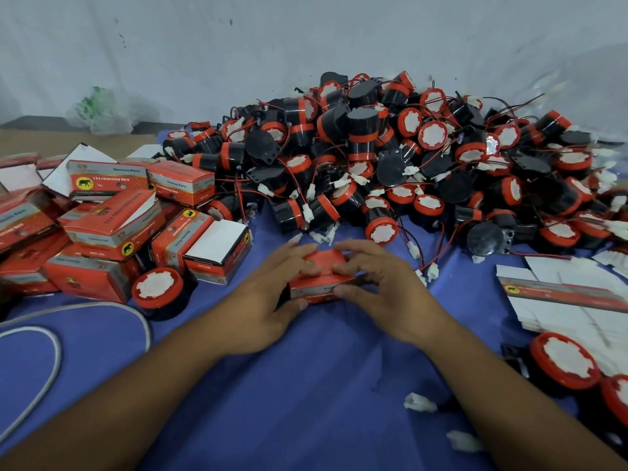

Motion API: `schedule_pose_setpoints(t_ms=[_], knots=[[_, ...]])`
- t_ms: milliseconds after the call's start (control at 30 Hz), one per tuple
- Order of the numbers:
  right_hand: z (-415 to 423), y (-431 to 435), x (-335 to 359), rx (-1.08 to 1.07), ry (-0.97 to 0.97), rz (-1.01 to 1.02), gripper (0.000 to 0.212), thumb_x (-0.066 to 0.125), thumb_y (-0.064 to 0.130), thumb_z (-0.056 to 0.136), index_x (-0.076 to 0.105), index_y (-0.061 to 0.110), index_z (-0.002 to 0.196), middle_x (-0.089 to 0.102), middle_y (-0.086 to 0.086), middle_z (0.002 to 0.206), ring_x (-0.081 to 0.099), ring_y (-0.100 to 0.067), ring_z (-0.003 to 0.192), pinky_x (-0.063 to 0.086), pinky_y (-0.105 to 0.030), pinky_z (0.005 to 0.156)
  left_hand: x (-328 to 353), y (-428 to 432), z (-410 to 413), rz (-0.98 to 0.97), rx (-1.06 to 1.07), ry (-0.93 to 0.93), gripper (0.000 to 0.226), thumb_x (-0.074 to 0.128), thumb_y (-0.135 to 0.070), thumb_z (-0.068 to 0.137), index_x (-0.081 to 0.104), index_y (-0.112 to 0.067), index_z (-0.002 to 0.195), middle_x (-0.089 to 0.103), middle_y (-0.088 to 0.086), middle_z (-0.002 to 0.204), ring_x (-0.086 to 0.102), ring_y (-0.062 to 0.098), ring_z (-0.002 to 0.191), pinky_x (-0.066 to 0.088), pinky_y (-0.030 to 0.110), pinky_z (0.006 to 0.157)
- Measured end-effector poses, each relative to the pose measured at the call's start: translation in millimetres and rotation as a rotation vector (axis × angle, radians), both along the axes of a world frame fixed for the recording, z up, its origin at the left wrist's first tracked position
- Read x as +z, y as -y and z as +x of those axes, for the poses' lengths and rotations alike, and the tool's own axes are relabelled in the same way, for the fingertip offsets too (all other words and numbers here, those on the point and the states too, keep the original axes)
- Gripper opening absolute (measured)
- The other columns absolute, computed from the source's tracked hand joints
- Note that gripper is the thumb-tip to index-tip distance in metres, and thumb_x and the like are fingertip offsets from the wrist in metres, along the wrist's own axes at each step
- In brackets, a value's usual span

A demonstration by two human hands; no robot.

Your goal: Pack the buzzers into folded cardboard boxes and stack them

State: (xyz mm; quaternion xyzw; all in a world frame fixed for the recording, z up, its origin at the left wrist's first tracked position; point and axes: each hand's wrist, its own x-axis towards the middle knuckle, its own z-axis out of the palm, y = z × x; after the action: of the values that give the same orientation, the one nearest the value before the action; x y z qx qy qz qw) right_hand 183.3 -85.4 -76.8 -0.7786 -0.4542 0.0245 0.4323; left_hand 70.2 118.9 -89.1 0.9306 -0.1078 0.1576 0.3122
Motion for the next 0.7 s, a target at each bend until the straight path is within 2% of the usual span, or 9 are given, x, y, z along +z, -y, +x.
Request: schedule_pose_setpoints(t_ms=[33, 100, 233, 367, 433, 500, 600, 700], knots=[[0.0, 1.3, 1.7, -0.023, 0.031, -0.002, 0.017, 0.077, 0.017, 0.086, 0.073, 0.019, 0.102, 0.053, 0.008, 0.135, 0.058, -0.006, 0.115, 0.053, -0.023, 0.089, 1.3, -0.4, -0.2, 0.01, 0.01, 0.007, 0.049, 0.064, -0.015, 0.095, 0.046, -0.034, 0.137, 0.021, -0.013, 0.16, 0.016, 0.003, 0.149, 0.027, 0.029, 0.117], [0.2, 3.7, 5.0, -0.04, 0.047, 0.004, 0.022, 0.078, 0.022, 0.085, 0.074, 0.021, 0.107, 0.052, 0.01, 0.134, 0.06, -0.006, 0.108, 0.052, -0.02, 0.083, 5.0, -3.1, -0.8, -0.057, 0.051, 0.021, 0.045, 0.065, -0.017, 0.094, 0.051, -0.033, 0.134, 0.026, -0.011, 0.157, 0.022, 0.002, 0.146, 0.031, 0.026, 0.113], [0.3, 2.8, -0.4, -0.008, 0.037, -0.058, 0.023, 0.077, 0.014, 0.087, 0.073, 0.013, 0.109, 0.05, 0.007, 0.134, 0.057, -0.004, 0.104, 0.05, -0.017, 0.081, 1.9, -10.9, 0.4, -0.064, 0.034, -0.103, 0.056, 0.064, -0.02, 0.096, 0.041, -0.021, 0.146, 0.044, -0.012, 0.146, 0.044, 0.003, 0.132, 0.041, 0.033, 0.11], [1.6, 0.0, -0.3, 0.015, 0.051, -0.063, 0.019, 0.075, 0.012, 0.088, 0.072, 0.009, 0.106, 0.05, 0.003, 0.133, 0.057, -0.013, 0.109, 0.05, -0.021, 0.088, -2.0, -11.2, 2.7, -0.084, 0.053, -0.102, 0.057, 0.064, -0.021, 0.096, 0.038, -0.025, 0.147, 0.036, -0.014, 0.152, 0.036, 0.002, 0.138, 0.035, 0.031, 0.115], [1.8, 1.8, 1.2, 0.029, 0.039, -0.068, 0.02, 0.074, 0.014, 0.09, 0.069, 0.009, 0.108, 0.049, 0.003, 0.136, 0.057, -0.014, 0.111, 0.05, -0.026, 0.091, -1.6, -10.6, 2.3, -0.113, 0.057, -0.068, 0.047, 0.067, -0.019, 0.095, 0.047, -0.027, 0.136, 0.038, -0.008, 0.151, 0.039, 0.01, 0.138, 0.037, 0.036, 0.113], [2.2, 3.5, 2.1, 0.032, 0.088, -0.083, 0.025, 0.073, 0.017, 0.091, 0.066, 0.011, 0.115, 0.049, 0.003, 0.14, 0.056, -0.015, 0.119, 0.047, -0.029, 0.098, 0.5, -9.0, -0.9, -0.185, 0.062, -0.025, 0.042, 0.07, -0.013, 0.092, 0.053, -0.025, 0.128, 0.051, -0.003, 0.132, 0.052, 0.014, 0.123, 0.046, 0.041, 0.103], [0.3, 1.7, 4.8, 0.061, 0.141, -0.136, 0.046, 0.069, 0.027, 0.094, 0.054, 0.025, 0.138, 0.037, 0.016, 0.151, 0.041, -0.002, 0.133, 0.038, -0.023, 0.11, 11.1, -6.9, -13.8, -0.19, 0.084, 0.047, 0.041, 0.072, -0.016, 0.09, 0.056, -0.032, 0.124, 0.054, -0.011, 0.119, 0.056, 0.007, 0.113, 0.047, 0.032, 0.095], [-3.1, -2.0, 6.0, 0.09, 0.126, -0.167, 0.057, 0.065, 0.033, 0.097, 0.039, 0.035, 0.147, 0.024, 0.026, 0.156, 0.04, 0.006, 0.131, 0.04, -0.017, 0.105, 39.9, -30.7, -35.7, -0.118, 0.211, 0.255, 0.039, 0.068, -0.035, 0.088, 0.055, -0.043, 0.124, 0.052, -0.017, 0.122, 0.054, 0.005, 0.114, 0.044, 0.022, 0.096]])
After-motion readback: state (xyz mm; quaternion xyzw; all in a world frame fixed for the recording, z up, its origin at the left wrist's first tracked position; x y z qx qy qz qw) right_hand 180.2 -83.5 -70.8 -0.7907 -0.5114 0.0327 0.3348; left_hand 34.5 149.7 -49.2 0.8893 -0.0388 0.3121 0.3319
